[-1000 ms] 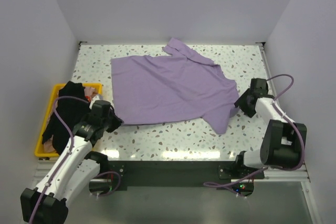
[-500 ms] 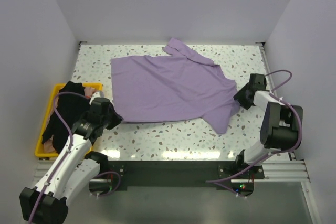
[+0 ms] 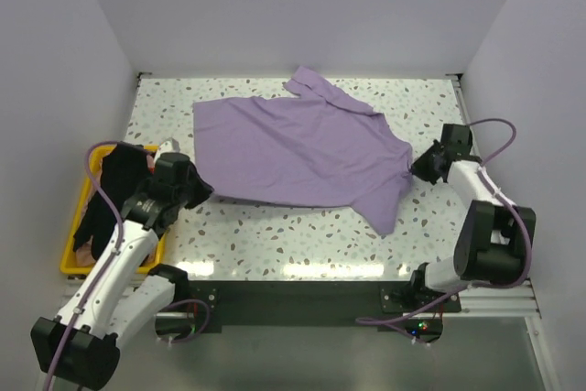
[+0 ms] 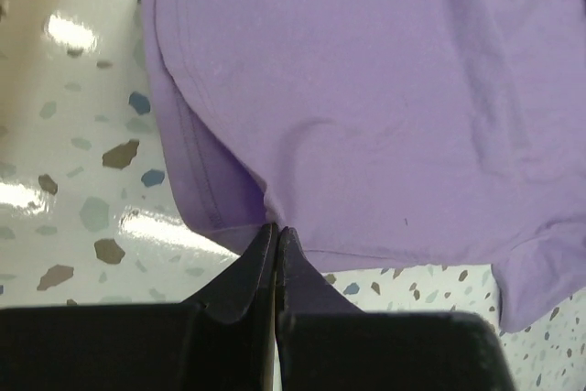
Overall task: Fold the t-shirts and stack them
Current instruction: Flatten the tshirt out
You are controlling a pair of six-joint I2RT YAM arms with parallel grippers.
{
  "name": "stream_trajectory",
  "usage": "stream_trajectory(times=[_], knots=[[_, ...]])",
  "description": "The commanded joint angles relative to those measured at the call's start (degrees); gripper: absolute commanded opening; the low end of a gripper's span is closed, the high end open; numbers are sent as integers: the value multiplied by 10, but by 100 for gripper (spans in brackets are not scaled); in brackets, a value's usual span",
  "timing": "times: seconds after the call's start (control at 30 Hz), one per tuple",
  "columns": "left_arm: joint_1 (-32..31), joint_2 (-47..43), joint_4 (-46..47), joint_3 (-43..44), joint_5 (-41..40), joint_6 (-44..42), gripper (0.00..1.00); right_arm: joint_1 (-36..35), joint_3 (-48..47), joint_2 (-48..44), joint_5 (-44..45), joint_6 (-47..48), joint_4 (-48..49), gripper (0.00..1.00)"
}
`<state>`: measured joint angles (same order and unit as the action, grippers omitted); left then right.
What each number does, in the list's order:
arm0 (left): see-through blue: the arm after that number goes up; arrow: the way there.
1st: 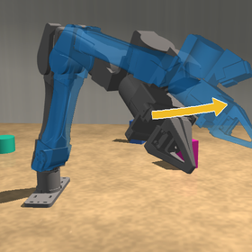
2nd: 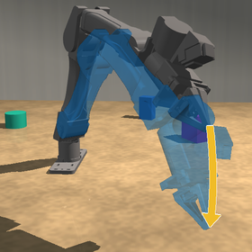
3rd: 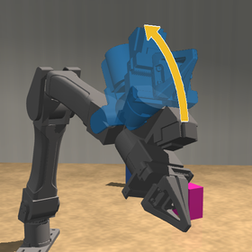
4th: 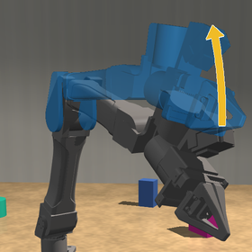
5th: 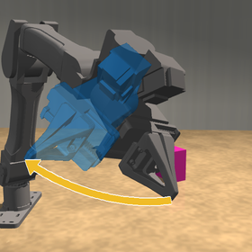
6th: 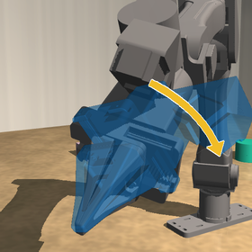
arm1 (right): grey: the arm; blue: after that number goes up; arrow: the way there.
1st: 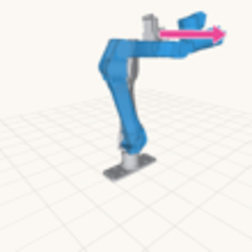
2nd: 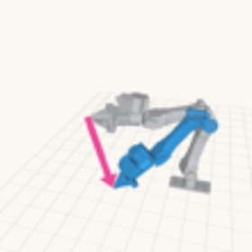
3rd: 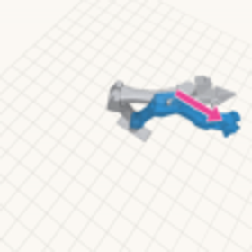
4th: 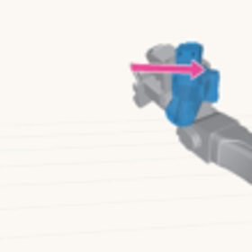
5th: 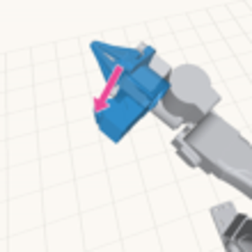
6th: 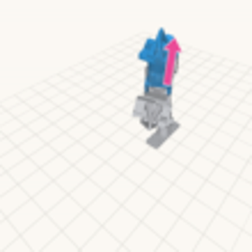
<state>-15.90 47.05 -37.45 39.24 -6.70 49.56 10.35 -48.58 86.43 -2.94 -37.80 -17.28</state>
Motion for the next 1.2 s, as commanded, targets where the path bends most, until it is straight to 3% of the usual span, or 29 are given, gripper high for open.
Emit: stream_trajectory(times=[0.0, 0.2, 0.43, 0.73, 0.97, 1.17], knots=[[-1, 12, 26, 86, -35, -35, 0, -1, -63, -107, -42, -2, -56, 0], [-1, 42, 28, 228, -60, -54, 0, 0, -178, -211, -58, -8, -141, 0], [-1, 71, 7, 400, -82, -76, 0, -1, -338, -240, -62, -23, -239, 0], [0, 92, -10, 598, -96, -101, 0, 0, -613, -226, -48, 10, -347, 0], [-1, 128, 7, 686, -111, -116, 0, 0, -769, -174, -60, 5, -356, 0], [-1, 173, 62, 690, -126, -130, 0, 0, -761, -132, -77, -17, -267, 0]])
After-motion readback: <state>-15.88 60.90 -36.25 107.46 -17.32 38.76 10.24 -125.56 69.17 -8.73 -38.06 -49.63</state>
